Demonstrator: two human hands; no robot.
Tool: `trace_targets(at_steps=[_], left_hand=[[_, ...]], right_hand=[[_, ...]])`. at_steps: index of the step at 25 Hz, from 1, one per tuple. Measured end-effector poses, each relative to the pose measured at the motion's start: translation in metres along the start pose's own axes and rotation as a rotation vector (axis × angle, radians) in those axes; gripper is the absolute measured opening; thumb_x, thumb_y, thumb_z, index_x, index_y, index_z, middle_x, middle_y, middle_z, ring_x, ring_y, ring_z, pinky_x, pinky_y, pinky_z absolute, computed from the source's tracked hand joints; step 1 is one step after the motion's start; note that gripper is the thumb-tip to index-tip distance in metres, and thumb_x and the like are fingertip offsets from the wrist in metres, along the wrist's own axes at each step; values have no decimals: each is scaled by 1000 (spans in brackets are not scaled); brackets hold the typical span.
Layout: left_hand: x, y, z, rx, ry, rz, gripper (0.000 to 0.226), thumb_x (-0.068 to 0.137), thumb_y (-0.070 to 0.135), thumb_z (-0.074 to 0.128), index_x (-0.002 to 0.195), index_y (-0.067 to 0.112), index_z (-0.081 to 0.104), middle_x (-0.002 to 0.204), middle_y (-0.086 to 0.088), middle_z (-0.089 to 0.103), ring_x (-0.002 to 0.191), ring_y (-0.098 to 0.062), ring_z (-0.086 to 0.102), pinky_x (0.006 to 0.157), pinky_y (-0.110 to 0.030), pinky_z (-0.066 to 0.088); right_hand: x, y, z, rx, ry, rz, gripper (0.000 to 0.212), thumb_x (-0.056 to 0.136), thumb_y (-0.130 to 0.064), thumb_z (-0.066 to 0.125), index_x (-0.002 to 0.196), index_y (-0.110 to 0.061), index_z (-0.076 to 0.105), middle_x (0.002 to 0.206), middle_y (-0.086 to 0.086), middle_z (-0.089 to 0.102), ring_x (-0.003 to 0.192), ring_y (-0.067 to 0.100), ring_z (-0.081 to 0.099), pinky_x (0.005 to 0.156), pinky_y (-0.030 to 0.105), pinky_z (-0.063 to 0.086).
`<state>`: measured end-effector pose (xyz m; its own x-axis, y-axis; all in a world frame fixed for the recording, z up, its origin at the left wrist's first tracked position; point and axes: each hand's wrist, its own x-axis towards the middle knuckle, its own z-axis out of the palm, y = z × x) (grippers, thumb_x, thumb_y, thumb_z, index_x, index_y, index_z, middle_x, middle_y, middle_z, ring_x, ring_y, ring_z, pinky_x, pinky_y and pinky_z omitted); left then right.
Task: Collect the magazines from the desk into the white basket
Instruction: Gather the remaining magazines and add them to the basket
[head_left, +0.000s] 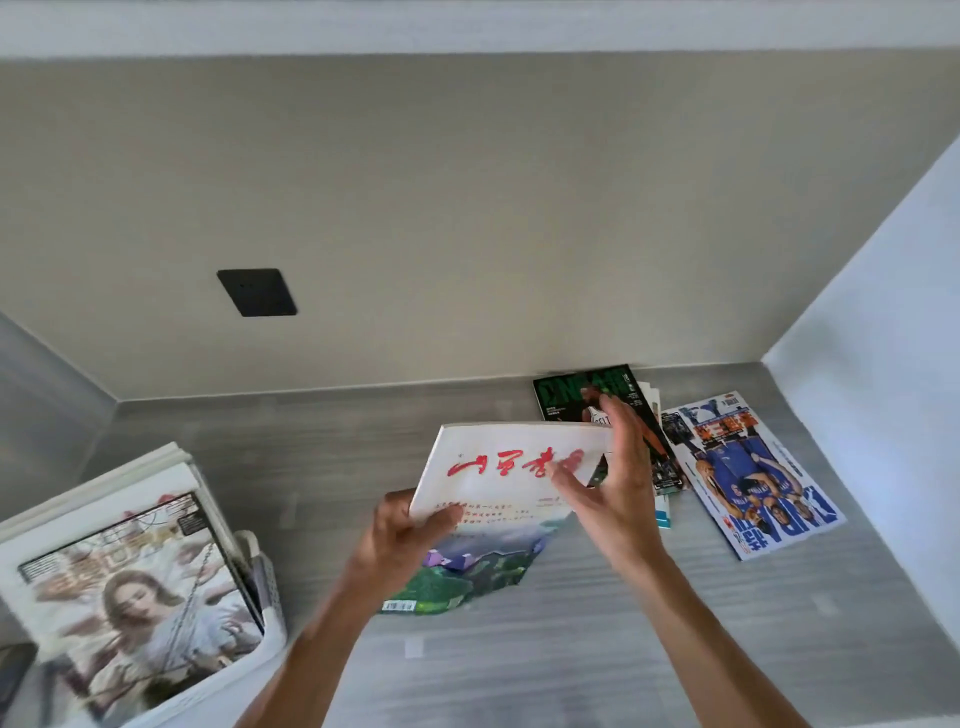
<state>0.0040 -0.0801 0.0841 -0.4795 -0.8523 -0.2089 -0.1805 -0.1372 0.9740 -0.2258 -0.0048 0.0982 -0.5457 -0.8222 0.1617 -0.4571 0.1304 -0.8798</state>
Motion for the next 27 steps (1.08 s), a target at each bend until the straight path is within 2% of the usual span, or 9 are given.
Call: trace_targets(at_steps=[2,3,5,8,11,14,17,22,27], left_hand=[[-10,-2,-11,-116,-113,-59,13,76,15,78,81,27,80,80,2,78,59,-7,68,49,-17,51],[-13,-4,-15,-123,-128,-80,13,77,14,77,83,26,80,83,-2,79,59,-9,68,46,-17,51],[-14,-15,-18,-85,-40,-116,16,77,9,77,77,25,81,82,-2,79,65,-15,68,49,-23,54],[-15,-40,-20,95,161,-122,38,76,-7,72,64,28,77,71,0,75,67,-14,65,60,-27,54],[-23,-54,-21,237,174,-72,51,77,-8,69,69,43,75,65,7,73,57,-3,59,56,-19,45],[-30,-55,-22,276,195,-34,45,82,-2,68,73,42,74,64,20,72,60,7,60,58,-15,48],[-37,-44,-36,164,307,-42,40,84,-6,64,83,33,74,72,19,75,70,-6,69,63,-21,56],[-65,-3,-108,-126,591,30,31,84,-16,58,98,9,70,78,16,76,73,-1,72,59,-12,54],[-109,14,-222,-167,822,87,35,87,-9,57,101,19,73,93,14,77,87,-6,73,65,-20,57]], right_hand=[[-5,19,1,397,-184,362,91,68,-4,85,144,-23,38,133,1,61,123,22,59,98,42,49],[-10,29,1,529,-278,480,80,66,-2,84,135,-21,49,120,2,70,113,26,66,86,38,56],[-23,43,7,467,-428,572,44,69,-2,81,109,-14,67,102,2,77,104,30,70,73,26,58],[-41,52,22,198,-472,508,21,78,-3,75,87,-22,73,86,-9,79,86,11,73,65,11,52],[-52,54,31,113,-436,402,15,86,-12,69,82,-25,75,72,-11,77,62,2,68,56,13,46],[-56,57,33,71,-379,373,14,92,-15,64,102,-17,74,87,2,79,81,23,73,70,26,53],[-49,38,43,86,-374,334,16,91,-14,66,107,-16,71,97,3,78,92,22,73,87,38,57],[-30,-40,101,356,-440,197,22,89,-6,68,90,-27,75,94,-9,79,88,8,74,73,14,55],[-34,-122,213,470,-602,127,31,92,0,62,87,-27,77,92,-7,79,80,4,69,70,19,51]])
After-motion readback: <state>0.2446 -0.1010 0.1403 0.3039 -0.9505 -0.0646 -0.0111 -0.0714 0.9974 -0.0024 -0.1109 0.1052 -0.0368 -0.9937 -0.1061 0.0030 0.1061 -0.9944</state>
